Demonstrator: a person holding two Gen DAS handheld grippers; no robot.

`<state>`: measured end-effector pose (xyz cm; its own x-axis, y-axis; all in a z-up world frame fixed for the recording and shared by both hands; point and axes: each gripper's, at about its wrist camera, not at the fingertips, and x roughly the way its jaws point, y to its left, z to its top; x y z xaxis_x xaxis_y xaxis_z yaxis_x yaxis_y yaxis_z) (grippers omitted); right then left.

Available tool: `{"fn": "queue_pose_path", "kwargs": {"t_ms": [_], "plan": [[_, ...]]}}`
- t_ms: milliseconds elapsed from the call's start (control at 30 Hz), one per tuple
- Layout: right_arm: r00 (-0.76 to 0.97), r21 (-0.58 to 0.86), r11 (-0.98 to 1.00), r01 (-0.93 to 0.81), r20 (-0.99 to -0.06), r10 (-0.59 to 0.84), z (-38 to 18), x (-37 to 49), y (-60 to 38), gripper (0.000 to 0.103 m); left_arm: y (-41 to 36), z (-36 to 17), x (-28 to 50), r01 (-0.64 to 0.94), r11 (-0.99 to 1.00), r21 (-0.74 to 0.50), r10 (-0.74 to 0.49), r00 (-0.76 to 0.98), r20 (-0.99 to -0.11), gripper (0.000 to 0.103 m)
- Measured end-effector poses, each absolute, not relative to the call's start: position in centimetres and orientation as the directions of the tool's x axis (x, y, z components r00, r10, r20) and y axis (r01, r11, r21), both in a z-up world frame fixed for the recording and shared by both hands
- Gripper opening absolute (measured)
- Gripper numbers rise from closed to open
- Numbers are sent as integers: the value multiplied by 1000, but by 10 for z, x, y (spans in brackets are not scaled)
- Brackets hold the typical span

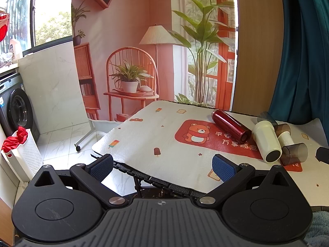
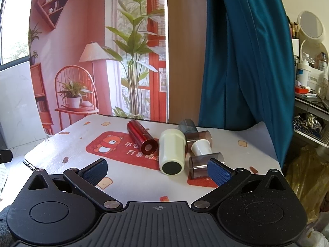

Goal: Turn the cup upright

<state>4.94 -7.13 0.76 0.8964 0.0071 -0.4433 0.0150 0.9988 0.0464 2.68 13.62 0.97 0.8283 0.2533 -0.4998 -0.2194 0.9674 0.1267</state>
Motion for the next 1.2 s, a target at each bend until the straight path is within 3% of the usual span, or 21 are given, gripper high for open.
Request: {"fn": "queue_pose_path", "kwargs": {"t_ms": [1200], "plan": [[894, 56, 998, 18, -448, 9, -16, 54, -71, 103, 133, 9, 27, -220, 967, 132, 256, 825, -503, 103]]}}
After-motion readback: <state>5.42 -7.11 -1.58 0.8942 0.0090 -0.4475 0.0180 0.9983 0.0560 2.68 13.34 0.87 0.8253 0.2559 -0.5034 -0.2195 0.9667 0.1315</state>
